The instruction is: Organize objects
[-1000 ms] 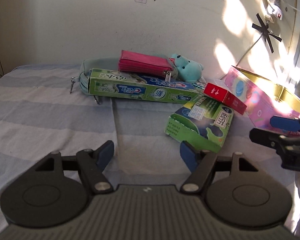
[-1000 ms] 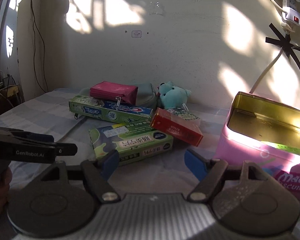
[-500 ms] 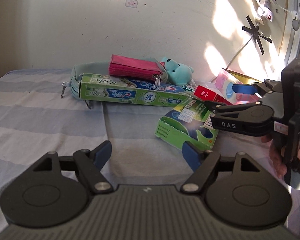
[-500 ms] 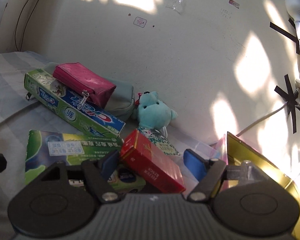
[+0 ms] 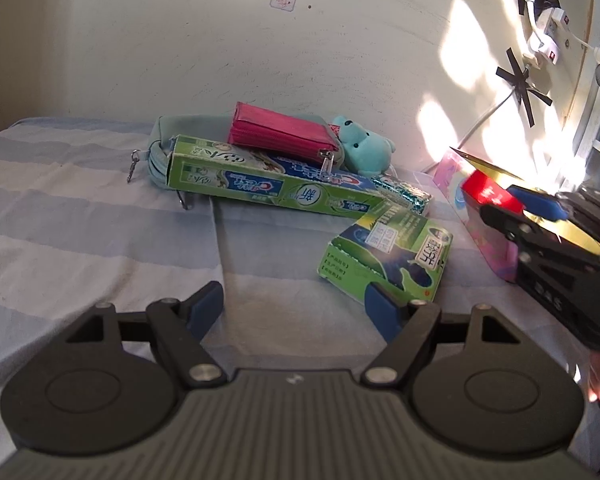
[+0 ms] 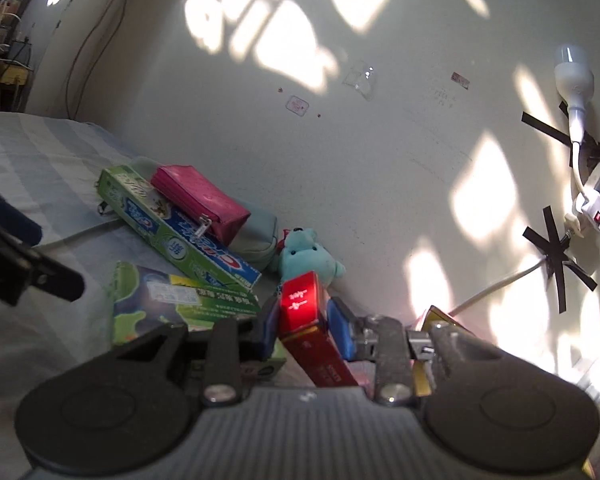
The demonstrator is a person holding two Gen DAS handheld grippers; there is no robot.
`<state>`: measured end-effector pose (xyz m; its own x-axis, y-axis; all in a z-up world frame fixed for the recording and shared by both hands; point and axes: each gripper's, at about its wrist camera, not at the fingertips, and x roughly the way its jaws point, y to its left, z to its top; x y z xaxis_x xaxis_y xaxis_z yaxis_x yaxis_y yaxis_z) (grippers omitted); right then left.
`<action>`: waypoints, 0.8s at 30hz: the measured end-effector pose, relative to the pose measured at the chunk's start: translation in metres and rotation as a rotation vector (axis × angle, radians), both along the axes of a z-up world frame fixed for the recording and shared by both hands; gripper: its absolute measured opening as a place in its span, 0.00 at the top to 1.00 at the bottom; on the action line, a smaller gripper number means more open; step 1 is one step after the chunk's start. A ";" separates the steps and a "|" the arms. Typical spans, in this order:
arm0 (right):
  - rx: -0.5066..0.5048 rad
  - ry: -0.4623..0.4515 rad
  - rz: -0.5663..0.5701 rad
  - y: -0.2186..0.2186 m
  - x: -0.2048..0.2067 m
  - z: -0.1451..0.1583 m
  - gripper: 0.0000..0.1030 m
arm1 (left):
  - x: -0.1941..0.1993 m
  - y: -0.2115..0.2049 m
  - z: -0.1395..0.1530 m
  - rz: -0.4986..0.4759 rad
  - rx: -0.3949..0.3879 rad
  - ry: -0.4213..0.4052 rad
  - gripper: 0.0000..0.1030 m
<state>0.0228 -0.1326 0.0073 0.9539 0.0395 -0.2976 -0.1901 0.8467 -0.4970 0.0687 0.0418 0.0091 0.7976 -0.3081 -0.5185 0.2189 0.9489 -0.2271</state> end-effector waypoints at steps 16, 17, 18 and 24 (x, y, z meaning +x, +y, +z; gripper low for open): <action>0.195 0.292 0.329 0.008 -0.105 -0.005 0.25 | 0.002 0.008 -0.002 0.049 -0.020 0.040 0.23; 0.231 0.299 0.321 0.004 -0.105 -0.002 0.25 | 0.002 0.009 -0.002 0.050 -0.018 0.046 0.23; 0.273 0.303 0.308 -0.003 -0.103 0.001 0.25 | 0.001 0.009 -0.002 0.049 -0.013 0.051 0.23; 0.509 0.309 0.135 -0.063 -0.087 0.009 0.26 | -0.023 0.003 0.004 -0.017 0.010 0.077 0.23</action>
<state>-0.0637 -0.1952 0.0165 0.8033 0.3636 -0.4717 -0.3827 0.9220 0.0589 0.0461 0.0446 0.0133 0.7499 -0.3158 -0.5813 0.2176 0.9476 -0.2341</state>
